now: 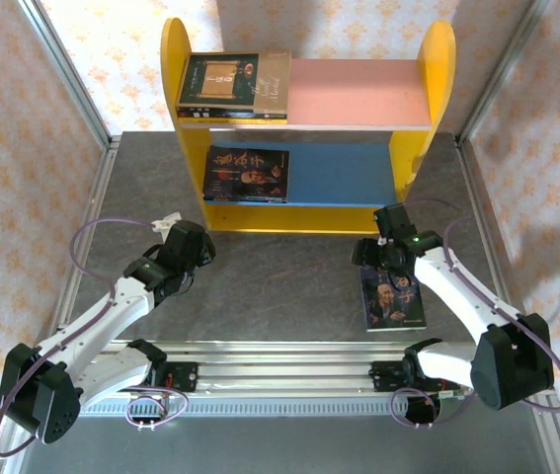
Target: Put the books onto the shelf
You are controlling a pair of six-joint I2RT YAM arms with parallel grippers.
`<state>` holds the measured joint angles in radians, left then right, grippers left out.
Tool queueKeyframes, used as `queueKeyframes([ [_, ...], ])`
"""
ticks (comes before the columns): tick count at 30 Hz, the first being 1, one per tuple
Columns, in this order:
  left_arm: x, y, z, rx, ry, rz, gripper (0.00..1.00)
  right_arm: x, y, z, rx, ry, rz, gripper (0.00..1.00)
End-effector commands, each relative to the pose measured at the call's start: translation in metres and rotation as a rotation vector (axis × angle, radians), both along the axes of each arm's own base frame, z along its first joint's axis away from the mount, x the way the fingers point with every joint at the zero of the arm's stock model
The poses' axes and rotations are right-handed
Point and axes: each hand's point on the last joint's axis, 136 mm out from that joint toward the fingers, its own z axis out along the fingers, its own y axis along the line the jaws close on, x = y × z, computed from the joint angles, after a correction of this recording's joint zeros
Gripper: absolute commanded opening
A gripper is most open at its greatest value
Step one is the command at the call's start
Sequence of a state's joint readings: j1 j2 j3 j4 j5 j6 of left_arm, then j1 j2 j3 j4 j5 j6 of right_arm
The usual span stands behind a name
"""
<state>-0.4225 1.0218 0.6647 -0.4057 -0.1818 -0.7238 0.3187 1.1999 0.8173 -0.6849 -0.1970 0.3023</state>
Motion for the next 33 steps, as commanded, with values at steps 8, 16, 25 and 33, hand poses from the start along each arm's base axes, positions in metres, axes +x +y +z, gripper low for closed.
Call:
queueKeyframes([
  [8, 0.007, -0.004, 0.011, -0.018, -0.032, -0.016, 0.58, -0.003, -0.001, -0.021, -0.02, 0.071, -0.002, 0.74],
  [16, 0.004, 0.0, 0.011, -0.011, -0.038, -0.013, 0.58, -0.006, 0.0, -0.035, -0.031, 0.119, 0.018, 0.74],
  [25, 0.002, 0.002, 0.013, 0.005, -0.034, -0.016, 0.58, -0.008, 0.006, -0.049, -0.01, 0.162, 0.037, 0.73],
  [33, 0.001, 0.004, 0.016, 0.014, -0.037, -0.013, 0.58, -0.011, 0.023, -0.064, 0.036, 0.208, 0.073, 0.7],
])
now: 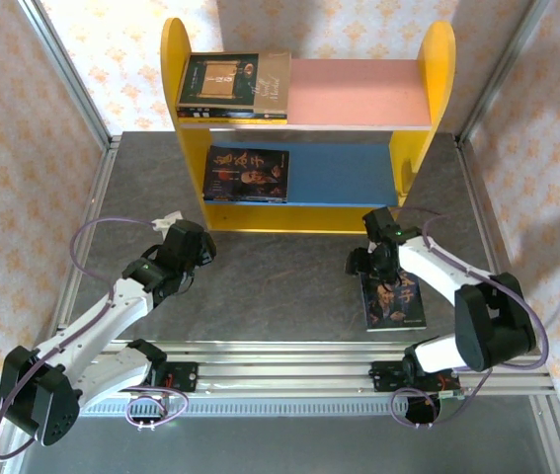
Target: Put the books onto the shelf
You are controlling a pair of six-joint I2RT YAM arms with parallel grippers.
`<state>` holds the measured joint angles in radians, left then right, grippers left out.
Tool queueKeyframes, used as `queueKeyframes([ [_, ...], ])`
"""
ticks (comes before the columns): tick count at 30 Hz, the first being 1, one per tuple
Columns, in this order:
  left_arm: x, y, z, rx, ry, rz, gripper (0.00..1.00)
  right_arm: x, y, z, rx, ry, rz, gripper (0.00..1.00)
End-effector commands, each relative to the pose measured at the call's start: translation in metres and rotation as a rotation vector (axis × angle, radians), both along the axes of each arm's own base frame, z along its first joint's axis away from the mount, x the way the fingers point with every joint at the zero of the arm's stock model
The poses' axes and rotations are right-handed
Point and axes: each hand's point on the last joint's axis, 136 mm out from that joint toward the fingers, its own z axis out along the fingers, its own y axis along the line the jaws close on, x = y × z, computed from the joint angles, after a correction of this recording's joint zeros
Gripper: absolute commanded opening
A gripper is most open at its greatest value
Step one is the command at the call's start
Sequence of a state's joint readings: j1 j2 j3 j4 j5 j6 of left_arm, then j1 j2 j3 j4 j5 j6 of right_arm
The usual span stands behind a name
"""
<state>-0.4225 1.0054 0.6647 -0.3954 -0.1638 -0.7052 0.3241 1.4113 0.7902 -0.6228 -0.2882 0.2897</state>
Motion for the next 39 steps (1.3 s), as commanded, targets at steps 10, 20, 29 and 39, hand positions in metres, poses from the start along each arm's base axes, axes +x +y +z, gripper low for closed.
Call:
queueKeyframes([
  [10, 0.0, 0.005, 0.012, 0.009, -0.022, 0.005, 0.57, -0.001, 0.078, -0.018, 0.207, 0.024, 0.098, 0.69],
  [20, 0.004, -0.01, 0.005, -0.05, -0.005, -0.034, 0.56, 0.033, 0.184, 0.014, 0.453, -0.062, 0.189, 0.67],
  [29, 0.0, -0.013, -0.001, -0.045, 0.029, -0.065, 0.56, 0.045, 0.153, 0.047, 0.272, -0.161, 0.244, 0.68],
  [39, 0.006, -0.026, -0.008, -0.102, 0.031, -0.091, 0.56, 0.033, 0.077, 0.037, 0.096, -0.169, 0.17, 0.73],
])
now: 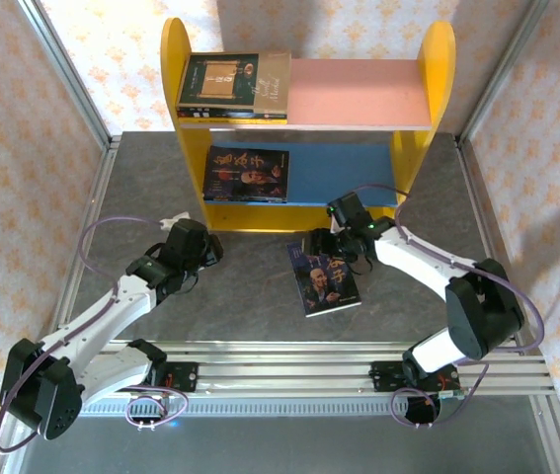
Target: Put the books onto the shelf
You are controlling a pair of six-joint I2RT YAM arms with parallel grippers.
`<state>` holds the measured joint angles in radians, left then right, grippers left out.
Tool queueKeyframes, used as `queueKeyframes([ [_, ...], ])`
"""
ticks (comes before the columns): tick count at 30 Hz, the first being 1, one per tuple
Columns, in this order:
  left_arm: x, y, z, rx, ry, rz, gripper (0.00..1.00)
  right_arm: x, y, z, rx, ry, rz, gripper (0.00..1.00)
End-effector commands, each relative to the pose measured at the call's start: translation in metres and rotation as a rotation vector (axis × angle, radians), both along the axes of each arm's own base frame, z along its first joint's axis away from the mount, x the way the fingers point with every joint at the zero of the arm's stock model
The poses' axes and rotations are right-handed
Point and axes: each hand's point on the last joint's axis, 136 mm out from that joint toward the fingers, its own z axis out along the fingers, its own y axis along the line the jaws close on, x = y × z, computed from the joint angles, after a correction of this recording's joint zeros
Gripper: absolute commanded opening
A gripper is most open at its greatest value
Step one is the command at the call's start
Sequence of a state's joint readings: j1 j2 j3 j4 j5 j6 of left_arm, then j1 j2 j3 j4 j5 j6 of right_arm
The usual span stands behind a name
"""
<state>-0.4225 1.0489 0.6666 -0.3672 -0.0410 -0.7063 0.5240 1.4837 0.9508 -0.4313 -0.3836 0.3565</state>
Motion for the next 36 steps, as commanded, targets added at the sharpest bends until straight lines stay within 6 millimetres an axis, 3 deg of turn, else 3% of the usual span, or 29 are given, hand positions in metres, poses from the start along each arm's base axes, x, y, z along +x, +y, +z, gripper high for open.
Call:
queueKeyframes([
  [1, 0.005, -0.003, 0.003, -0.023, -0.017, -0.004, 0.56, -0.011, -0.036, -0.015, -0.141, 0.019, -0.019, 0.73],
  [7, 0.004, -0.002, 0.005, -0.025, -0.022, -0.002, 0.56, -0.014, -0.061, -0.031, -0.23, 0.033, -0.041, 0.78],
  [10, 0.003, -0.002, 0.007, -0.031, -0.026, -0.003, 0.56, -0.015, -0.064, -0.04, -0.243, 0.054, -0.04, 0.79],
  [16, 0.002, -0.002, 0.008, -0.032, -0.029, -0.001, 0.56, -0.019, -0.05, -0.055, -0.182, 0.102, -0.018, 0.77],
  [21, 0.002, -0.001, 0.006, -0.032, -0.024, 0.003, 0.56, -0.02, -0.037, -0.054, -0.136, 0.098, 0.01, 0.76],
  [24, 0.003, -0.002, 0.005, -0.036, -0.024, 0.002, 0.56, -0.024, -0.025, -0.053, -0.105, 0.104, 0.045, 0.76],
  [33, 0.003, -0.004, 0.004, -0.044, -0.017, -0.001, 0.56, -0.042, 0.047, -0.034, 0.06, 0.095, 0.2, 0.74],
  [36, 0.003, -0.004, 0.003, -0.044, -0.014, -0.002, 0.56, -0.042, 0.058, -0.027, 0.086, 0.088, 0.215, 0.74],
])
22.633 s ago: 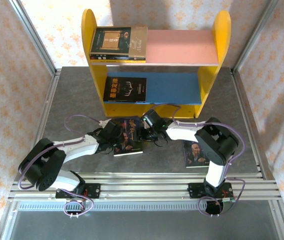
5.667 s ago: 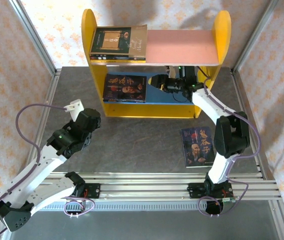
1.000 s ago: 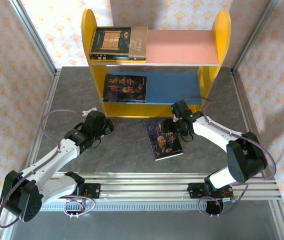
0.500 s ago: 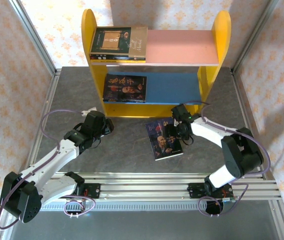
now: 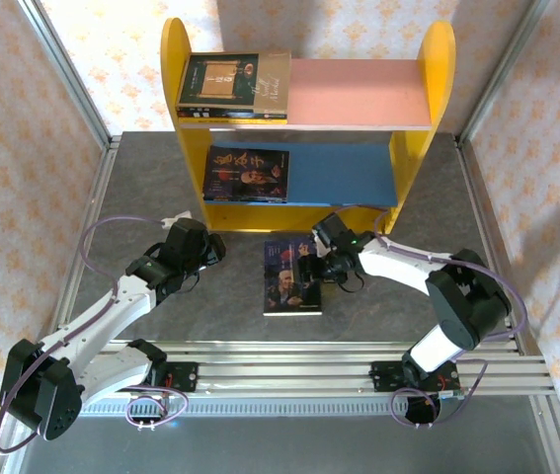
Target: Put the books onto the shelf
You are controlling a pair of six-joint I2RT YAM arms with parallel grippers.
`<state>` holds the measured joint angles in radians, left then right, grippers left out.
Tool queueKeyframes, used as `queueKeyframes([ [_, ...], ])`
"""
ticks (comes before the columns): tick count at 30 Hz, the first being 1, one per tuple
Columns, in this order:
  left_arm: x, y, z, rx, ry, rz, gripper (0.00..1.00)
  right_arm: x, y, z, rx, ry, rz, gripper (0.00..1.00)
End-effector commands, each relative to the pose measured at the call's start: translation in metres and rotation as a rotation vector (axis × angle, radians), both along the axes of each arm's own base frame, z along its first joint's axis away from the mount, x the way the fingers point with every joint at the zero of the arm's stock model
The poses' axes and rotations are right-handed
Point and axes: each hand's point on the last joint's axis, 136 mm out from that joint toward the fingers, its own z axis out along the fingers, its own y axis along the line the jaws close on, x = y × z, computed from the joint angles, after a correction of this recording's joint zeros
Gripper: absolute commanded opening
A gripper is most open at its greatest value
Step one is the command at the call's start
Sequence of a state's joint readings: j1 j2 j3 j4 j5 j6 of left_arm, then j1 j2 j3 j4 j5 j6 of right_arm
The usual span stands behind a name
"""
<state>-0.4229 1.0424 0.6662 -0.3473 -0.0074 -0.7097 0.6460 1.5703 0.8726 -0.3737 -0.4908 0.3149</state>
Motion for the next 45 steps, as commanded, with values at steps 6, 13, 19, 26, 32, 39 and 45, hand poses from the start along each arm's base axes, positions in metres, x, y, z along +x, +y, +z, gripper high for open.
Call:
queueKeyframes([
  [6, 0.0, 0.001, -0.004, -0.023, 0.003, 0.016, 0.56, 0.015, 0.004, 0.017, -0.014, -0.058, -0.011, 0.75],
  [13, 0.001, -0.009, -0.012, -0.072, 0.008, 0.007, 0.56, 0.017, -0.005, 0.006, -0.066, -0.055, -0.05, 0.75],
  [19, 0.002, -0.032, -0.027, -0.091, 0.035, -0.037, 0.56, 0.022, -0.003, -0.002, -0.073, -0.044, -0.068, 0.73],
  [26, -0.002, -0.062, -0.046, -0.088, 0.081, -0.101, 0.56, 0.027, 0.01, -0.008, -0.041, -0.036, -0.072, 0.72],
  [32, -0.007, -0.068, -0.058, -0.063, 0.125, -0.124, 0.55, 0.024, 0.034, -0.01, -0.001, -0.028, -0.037, 0.71],
  [39, -0.012, -0.063, -0.06, -0.041, 0.138, -0.122, 0.55, 0.014, 0.079, -0.004, 0.067, -0.02, 0.041, 0.71],
  [45, -0.018, -0.054, -0.06, -0.014, 0.14, -0.111, 0.56, 0.014, 0.079, -0.013, 0.024, -0.022, 0.048, 0.71],
])
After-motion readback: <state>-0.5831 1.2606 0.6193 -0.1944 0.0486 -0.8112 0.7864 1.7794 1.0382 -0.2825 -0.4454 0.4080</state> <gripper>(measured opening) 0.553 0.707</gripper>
